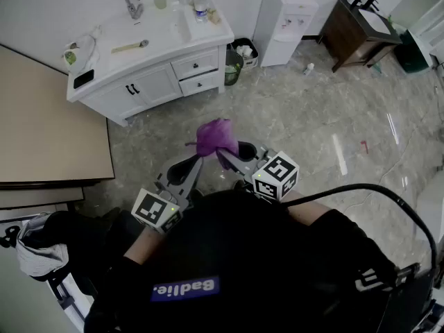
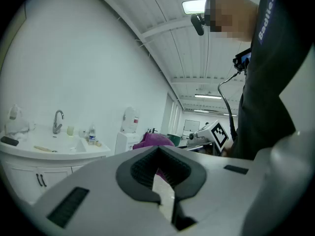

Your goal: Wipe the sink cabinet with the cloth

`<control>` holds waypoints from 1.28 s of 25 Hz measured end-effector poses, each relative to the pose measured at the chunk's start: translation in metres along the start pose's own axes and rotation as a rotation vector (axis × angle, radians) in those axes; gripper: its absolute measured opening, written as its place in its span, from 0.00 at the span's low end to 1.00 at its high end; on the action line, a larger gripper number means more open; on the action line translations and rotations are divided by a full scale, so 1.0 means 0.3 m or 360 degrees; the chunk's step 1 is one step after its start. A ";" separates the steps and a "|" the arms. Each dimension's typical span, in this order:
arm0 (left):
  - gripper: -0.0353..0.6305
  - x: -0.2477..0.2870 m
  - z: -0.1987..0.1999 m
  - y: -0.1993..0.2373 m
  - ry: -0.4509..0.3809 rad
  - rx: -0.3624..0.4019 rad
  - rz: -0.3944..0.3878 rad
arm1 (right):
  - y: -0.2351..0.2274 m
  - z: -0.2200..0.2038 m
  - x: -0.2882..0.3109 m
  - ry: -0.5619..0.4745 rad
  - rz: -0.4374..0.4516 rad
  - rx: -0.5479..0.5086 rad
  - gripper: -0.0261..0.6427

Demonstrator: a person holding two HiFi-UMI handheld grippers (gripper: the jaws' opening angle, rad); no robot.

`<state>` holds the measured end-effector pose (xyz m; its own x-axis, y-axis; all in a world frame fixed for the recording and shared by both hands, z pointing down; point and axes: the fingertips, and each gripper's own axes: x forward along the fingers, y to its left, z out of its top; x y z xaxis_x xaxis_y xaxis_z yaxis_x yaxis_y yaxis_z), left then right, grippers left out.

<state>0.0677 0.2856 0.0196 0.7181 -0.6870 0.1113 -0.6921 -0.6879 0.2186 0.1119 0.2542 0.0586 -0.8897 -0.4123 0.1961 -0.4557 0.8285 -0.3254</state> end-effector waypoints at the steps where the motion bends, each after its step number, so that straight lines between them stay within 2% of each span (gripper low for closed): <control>1: 0.06 0.002 0.003 -0.001 -0.0003 -0.0004 0.0006 | 0.001 0.001 0.000 0.0000 0.0002 0.0005 0.15; 14: 0.06 0.001 0.000 0.007 0.0000 0.0019 0.0026 | -0.005 -0.005 0.003 0.0007 0.0013 0.0012 0.15; 19: 0.06 0.021 0.011 0.019 -0.0015 0.0014 0.0073 | -0.021 -0.002 0.000 0.0005 0.0040 0.0033 0.15; 23: 0.06 0.050 0.006 0.014 0.0019 0.0016 0.0057 | -0.047 0.013 -0.006 -0.0017 0.0075 0.0054 0.15; 32: 0.06 0.156 0.027 0.042 0.0022 0.0010 0.0189 | -0.159 0.030 -0.026 -0.0017 0.0140 0.0083 0.15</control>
<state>0.0920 0.2429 0.0196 0.6318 -0.7606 0.1492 -0.7728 -0.6034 0.1968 0.1405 0.2143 0.0642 -0.9264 -0.3431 0.1550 -0.3765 0.8410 -0.3886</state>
